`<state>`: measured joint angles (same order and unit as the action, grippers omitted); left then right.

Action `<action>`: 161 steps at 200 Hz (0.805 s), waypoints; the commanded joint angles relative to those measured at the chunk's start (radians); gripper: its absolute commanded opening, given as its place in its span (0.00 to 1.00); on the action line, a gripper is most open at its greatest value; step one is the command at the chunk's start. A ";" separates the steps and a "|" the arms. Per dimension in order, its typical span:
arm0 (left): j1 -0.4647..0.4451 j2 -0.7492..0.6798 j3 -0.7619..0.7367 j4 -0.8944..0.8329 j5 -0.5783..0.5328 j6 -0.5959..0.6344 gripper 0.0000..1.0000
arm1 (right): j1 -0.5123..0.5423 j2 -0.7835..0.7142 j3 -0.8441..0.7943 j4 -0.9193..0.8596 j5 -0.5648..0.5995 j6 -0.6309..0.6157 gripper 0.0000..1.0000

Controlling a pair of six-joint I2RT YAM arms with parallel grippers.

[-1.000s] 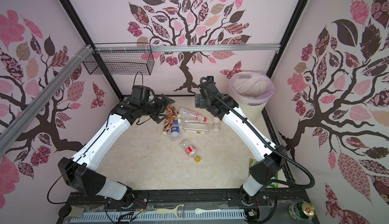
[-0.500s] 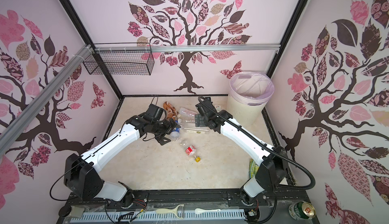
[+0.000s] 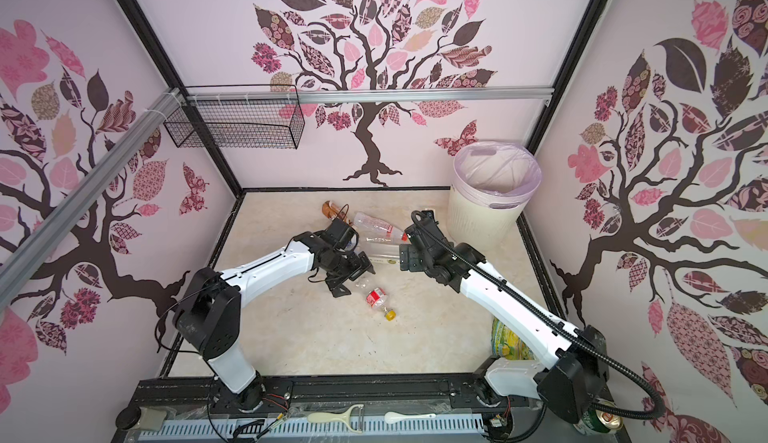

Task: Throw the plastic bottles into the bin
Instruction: 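Lower left gripper onto the red-labelled yellow-capped bottle and close it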

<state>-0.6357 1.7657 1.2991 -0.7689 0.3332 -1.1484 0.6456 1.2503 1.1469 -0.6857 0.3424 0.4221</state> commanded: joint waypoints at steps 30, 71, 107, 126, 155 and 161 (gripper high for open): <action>-0.039 0.052 0.005 0.007 -0.055 0.005 0.98 | -0.005 -0.110 0.008 -0.043 0.031 -0.040 0.99; -0.040 0.097 0.011 0.011 -0.078 0.009 0.94 | -0.005 -0.141 -0.015 -0.021 0.023 -0.057 1.00; -0.039 0.129 0.025 0.040 -0.083 0.003 0.89 | -0.007 -0.141 -0.021 -0.002 0.013 -0.067 0.99; -0.040 0.142 0.036 0.042 -0.086 0.003 0.84 | -0.008 -0.141 -0.025 0.006 -0.002 -0.071 0.99; -0.041 0.156 0.035 0.049 -0.089 0.003 0.76 | -0.009 -0.141 -0.029 0.017 -0.012 -0.077 0.99; -0.040 0.158 0.035 0.050 -0.087 0.005 0.75 | -0.010 -0.141 -0.030 0.018 -0.013 -0.077 0.99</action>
<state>-0.6758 1.9049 1.3045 -0.7330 0.2623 -1.1500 0.6437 1.1320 1.1149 -0.6815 0.3367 0.3584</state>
